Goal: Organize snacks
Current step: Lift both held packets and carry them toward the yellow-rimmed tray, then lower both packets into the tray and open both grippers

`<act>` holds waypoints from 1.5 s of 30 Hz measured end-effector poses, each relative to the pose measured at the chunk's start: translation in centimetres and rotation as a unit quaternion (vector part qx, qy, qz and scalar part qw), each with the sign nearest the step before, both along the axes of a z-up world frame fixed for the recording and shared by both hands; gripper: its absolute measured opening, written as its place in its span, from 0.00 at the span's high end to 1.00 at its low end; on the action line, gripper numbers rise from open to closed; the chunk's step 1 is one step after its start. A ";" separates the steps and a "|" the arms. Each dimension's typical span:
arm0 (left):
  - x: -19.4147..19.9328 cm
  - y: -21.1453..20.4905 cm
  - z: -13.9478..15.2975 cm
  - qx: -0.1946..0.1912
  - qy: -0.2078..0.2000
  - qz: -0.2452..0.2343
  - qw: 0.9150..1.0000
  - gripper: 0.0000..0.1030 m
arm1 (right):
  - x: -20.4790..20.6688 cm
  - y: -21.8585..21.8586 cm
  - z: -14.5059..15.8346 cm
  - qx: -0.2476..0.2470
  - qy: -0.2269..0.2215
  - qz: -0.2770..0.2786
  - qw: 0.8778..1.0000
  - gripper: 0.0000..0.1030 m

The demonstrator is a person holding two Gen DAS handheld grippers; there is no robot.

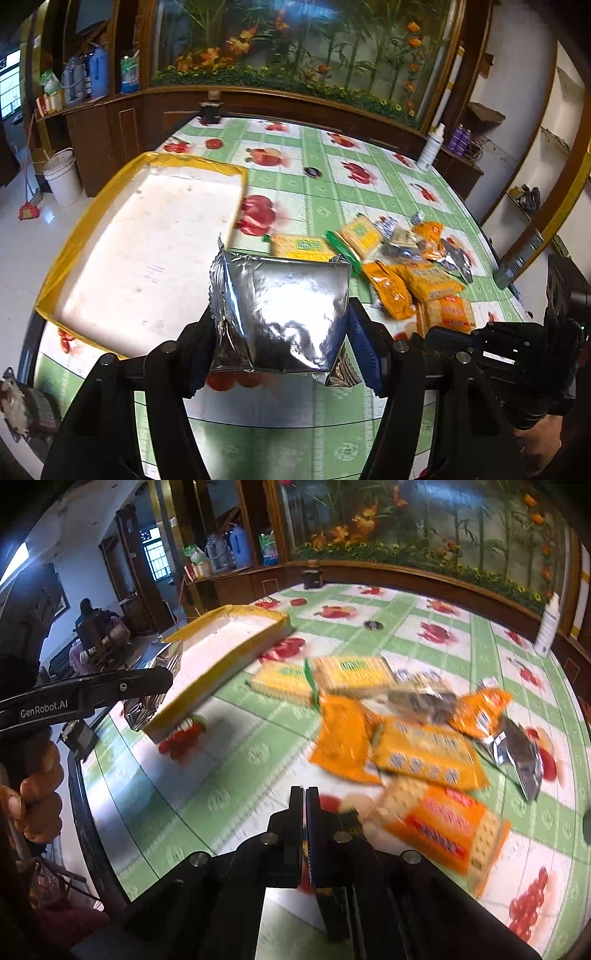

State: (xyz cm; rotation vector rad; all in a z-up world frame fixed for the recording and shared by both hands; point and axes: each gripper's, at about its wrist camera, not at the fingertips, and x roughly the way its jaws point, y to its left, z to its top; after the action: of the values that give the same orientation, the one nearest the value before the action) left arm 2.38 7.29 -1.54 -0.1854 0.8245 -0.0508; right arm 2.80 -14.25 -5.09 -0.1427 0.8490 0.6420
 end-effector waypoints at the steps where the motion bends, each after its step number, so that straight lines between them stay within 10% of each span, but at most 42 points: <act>1: 0.0 0.5 0.1 0.000 -0.001 0.006 1.000 0.38 | 0.1 0.3 -0.1 0.003 0.004 0.004 1.000 0.98; 3: 0.0 1.3 0.0 -0.002 -0.001 0.013 1.000 0.38 | 0.2 0.6 -0.2 0.003 0.007 0.012 1.000 0.92; 7: 0.1 1.8 -0.3 -0.008 0.000 0.014 1.000 0.38 | -0.4 -1.2 -1.3 -0.026 0.008 0.020 0.999 0.46; 17: 0.4 0.2 -0.8 -0.013 0.008 -0.006 1.000 0.38 | 0.2 -3.3 -4.9 -0.052 0.055 0.034 0.997 0.29; 19: 0.3 0.2 -0.8 -0.014 0.008 -0.006 1.000 0.38 | -0.4 -2.2 -5.0 -0.088 0.036 0.040 0.995 0.31; 21: 0.3 0.2 -0.9 -0.013 0.010 -0.006 1.000 0.38 | -0.7 -1.8 -4.7 -0.085 0.034 0.043 0.995 0.55; 45: 0.9 8.1 -0.9 0.060 -0.004 0.111 0.992 0.38 | 3.8 9.6 1.8 0.048 -0.005 0.071 0.996 0.56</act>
State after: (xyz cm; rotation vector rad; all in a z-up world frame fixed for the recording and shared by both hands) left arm 3.24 15.40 -2.40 -0.1624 0.7915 0.2075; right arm 6.60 -4.61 -3.26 -0.1190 0.8016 0.8136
